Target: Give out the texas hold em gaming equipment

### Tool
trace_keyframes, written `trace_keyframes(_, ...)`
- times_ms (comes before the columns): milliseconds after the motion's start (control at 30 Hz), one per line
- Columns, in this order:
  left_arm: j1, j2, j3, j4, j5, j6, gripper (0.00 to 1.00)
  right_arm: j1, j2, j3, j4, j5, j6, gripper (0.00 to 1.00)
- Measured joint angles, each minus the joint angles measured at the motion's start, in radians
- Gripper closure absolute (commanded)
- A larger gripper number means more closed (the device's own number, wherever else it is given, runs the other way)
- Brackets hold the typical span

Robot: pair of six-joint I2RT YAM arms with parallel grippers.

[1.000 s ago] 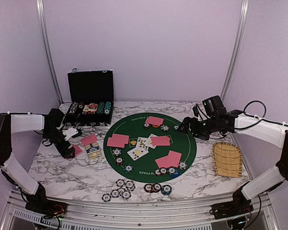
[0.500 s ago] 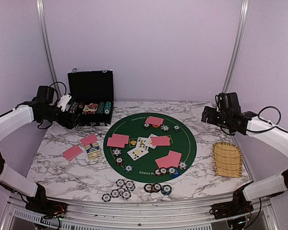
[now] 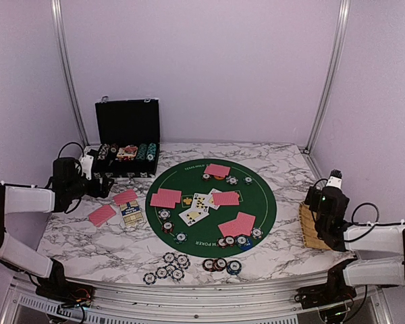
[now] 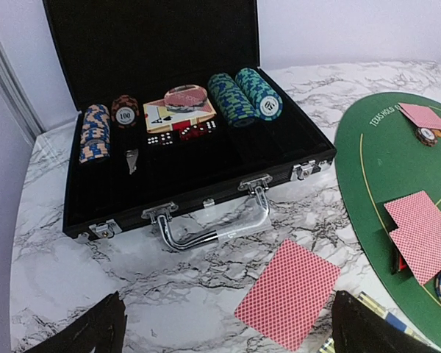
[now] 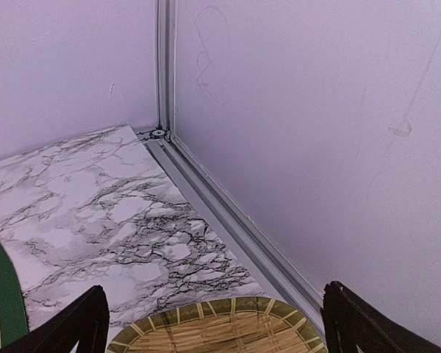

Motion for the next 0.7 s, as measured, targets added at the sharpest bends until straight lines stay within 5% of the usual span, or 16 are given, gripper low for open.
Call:
trace_keyframes(233, 0.015, 0.037, -0.155, 0.298, -0.037, -0.012, 0.01, -0.014, 0.096, -0.098, 0.363, 0.019, -0.094, 0.01)
trace_keyframes(700, 0.05, 0.117, -0.274, 0.673, -0.121, -0.06, 0.01, -0.127, 0.29, -0.102, 0.692, -0.167, -0.18, 0.01)
